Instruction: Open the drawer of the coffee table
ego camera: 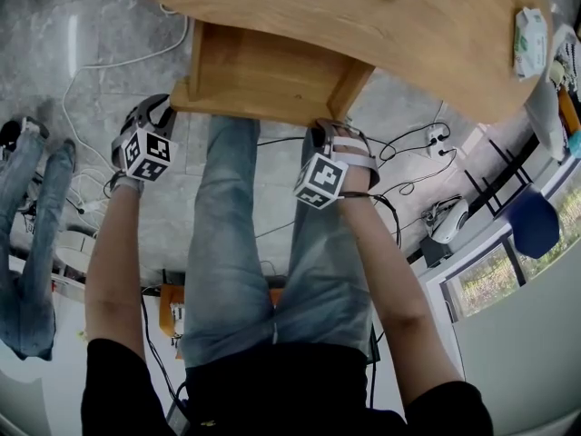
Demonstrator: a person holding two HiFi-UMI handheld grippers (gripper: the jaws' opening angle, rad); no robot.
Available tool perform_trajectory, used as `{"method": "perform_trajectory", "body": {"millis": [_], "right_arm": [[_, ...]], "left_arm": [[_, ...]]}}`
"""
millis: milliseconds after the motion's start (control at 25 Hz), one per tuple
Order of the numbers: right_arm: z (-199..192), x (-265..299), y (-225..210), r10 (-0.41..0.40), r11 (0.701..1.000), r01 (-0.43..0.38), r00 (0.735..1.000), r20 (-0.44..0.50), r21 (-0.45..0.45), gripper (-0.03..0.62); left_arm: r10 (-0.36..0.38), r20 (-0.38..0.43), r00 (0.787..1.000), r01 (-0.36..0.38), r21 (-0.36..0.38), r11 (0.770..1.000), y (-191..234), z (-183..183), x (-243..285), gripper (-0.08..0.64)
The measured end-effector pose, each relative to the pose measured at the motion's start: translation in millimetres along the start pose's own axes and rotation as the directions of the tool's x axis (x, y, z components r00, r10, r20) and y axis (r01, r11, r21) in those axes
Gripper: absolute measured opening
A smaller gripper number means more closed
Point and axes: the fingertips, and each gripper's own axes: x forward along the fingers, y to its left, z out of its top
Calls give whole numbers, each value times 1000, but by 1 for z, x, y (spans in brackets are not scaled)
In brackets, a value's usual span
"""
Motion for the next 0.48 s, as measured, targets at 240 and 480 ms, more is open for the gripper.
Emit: {"method": "perform_trajectory", "body": {"millis": [240, 480], "right_arm": [[6, -45, -12, -6, 999, 4, 998, 66, 35, 83], [5, -100, -51, -81, 992, 64, 983, 162, 104, 16]], "left_arm": [[38, -35, 999, -38, 1, 999, -5, -9, -33, 97], [90, -11, 996, -90, -50, 995, 0, 15, -71, 47]]}}
